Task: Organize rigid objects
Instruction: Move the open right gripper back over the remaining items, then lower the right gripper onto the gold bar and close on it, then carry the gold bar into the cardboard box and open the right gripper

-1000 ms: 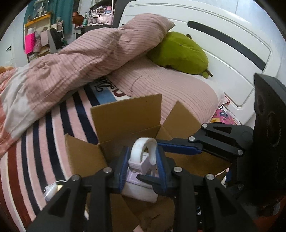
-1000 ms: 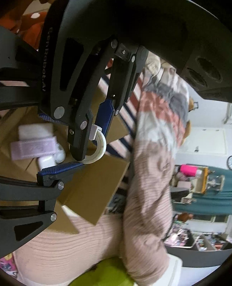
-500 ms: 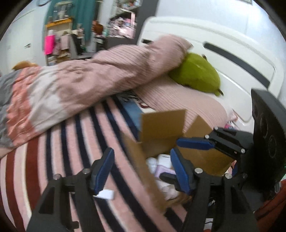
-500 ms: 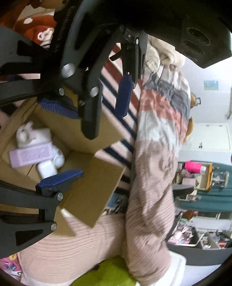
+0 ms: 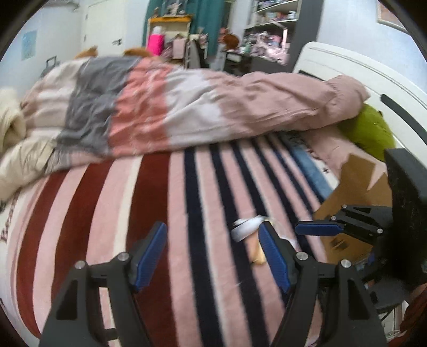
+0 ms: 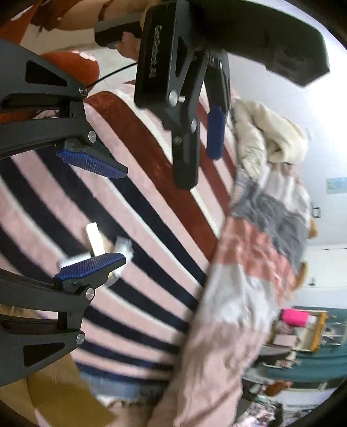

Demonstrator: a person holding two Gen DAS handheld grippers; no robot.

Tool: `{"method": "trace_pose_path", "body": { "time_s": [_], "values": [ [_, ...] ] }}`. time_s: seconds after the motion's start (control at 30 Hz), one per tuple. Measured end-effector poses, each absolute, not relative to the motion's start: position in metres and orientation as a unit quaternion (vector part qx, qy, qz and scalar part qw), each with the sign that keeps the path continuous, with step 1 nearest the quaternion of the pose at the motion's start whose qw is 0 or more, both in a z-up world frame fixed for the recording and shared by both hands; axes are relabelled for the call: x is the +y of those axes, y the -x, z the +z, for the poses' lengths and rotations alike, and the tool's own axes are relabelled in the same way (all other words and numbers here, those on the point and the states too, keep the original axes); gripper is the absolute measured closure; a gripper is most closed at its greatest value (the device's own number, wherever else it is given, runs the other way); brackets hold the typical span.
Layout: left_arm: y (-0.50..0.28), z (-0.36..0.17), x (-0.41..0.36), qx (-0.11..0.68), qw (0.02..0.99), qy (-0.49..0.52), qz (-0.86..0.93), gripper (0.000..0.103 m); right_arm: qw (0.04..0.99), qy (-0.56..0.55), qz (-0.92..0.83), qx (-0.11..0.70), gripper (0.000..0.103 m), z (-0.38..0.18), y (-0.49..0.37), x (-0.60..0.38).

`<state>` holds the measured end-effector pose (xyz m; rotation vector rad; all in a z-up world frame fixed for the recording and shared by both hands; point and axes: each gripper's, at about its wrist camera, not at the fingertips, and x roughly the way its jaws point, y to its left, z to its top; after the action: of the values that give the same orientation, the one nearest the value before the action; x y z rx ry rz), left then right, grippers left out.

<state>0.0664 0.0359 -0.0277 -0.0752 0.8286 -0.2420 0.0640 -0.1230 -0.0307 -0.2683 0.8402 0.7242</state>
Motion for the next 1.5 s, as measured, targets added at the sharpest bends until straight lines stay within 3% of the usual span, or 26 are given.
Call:
{"method": "trace_pose_path", "body": {
  "time_s": [0.27,0.5,0.57,0.63,0.73,1.0,1.17,1.4,1.5],
  "values": [
    [-0.072,-0.076,0.058,0.433,0.895,0.055,-0.098,0.035,0.846,0.094,0.227,0.474,0.042,-0.123,-0.103,-0.114],
    [-0.075,-0.088,0.063,0.442,0.891,0.052,-0.093,0.035,0.86,0.062,0.173,0.476,0.042,-0.148,-0.127,-0.126],
    [-0.074,-0.088,0.062,0.442,0.891,0.051,-0.092,0.035,0.859,0.071,0.168,0.478,0.054,-0.153,-0.13,-0.123],
    [-0.073,-0.087,0.061,0.441,0.891,0.049,-0.092,0.035,0.862,0.082,0.169,0.472,0.076,-0.154,-0.129,-0.12],
    [-0.072,-0.085,0.059,0.44,0.892,0.045,-0.091,0.035,0.856,0.077,0.197,0.471,0.089,-0.15,-0.117,-0.12],
    [-0.068,-0.083,0.053,0.445,0.889,0.045,-0.094,0.035,0.825,0.059,0.258,0.5,0.086,-0.157,-0.08,-0.112],
    [-0.066,-0.079,0.04,0.452,0.884,0.041,-0.112,0.035,0.831,0.069,0.261,0.486,0.09,-0.155,-0.07,-0.115],
    [-0.064,-0.04,0.007,0.43,0.881,0.066,-0.187,0.036,0.843,0.064,0.317,0.429,0.09,-0.096,-0.056,-0.127],
    [-0.066,-0.013,-0.013,0.41,0.876,0.088,-0.24,0.044,0.852,0.058,0.343,0.392,0.09,-0.061,-0.045,-0.14]
  ]
}}
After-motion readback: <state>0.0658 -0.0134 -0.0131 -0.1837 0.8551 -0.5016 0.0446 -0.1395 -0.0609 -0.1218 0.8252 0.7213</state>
